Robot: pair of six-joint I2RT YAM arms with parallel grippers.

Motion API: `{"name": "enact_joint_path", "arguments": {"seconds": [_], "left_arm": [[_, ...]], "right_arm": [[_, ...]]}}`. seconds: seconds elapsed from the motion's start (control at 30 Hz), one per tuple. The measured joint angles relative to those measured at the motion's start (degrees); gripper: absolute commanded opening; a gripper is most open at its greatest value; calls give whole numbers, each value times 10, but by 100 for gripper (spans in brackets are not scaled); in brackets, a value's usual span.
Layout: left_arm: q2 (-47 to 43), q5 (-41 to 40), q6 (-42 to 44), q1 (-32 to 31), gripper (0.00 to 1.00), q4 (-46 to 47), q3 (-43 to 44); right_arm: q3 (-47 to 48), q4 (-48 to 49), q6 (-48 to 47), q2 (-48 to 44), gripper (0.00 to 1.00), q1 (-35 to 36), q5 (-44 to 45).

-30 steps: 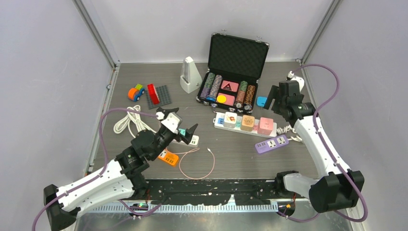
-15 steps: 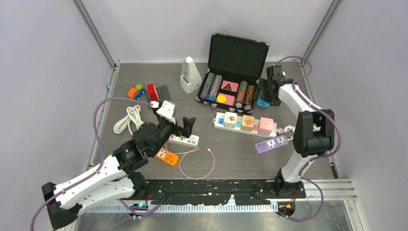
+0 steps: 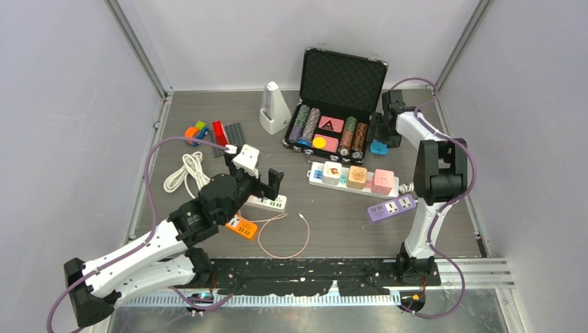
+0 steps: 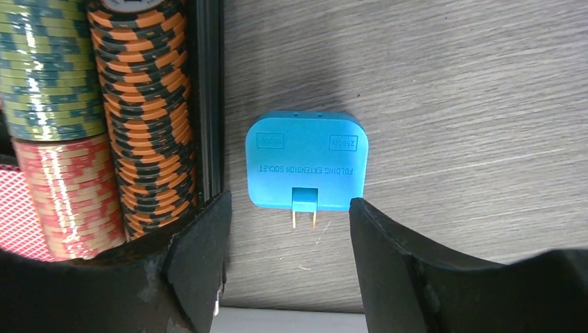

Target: Insert the plug

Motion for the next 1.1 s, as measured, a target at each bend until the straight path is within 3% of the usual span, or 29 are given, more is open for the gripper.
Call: {"name": "enact_joint_path", "arguments": {"seconds": [0.17,0.3,0.4,0.63,0.8,0.9,1.1], "left_arm": [[4,0,-1,4,100,0,1],[6,0,-2,5,100,0,1],[6,0,-2,7,99,0,1],[6,0,-3,9,100,0,1],[5,0,-3,10,100,-1,1],[5,0,-3,10,100,-1,1],[5,0,-4,11,100,-1,1]], "right_arm": [[3,-5,-14,21,74,0,-1],[9,-11,-23,34,74,0,3],[18,-15,-27,43,69,0,5],[35,-20,-33,51,43,0,10],[33,-18,-30,50,42,0,13],[19,-14,-26,38,48,0,14],[14,-21,-11,5,86,0,38]]}}
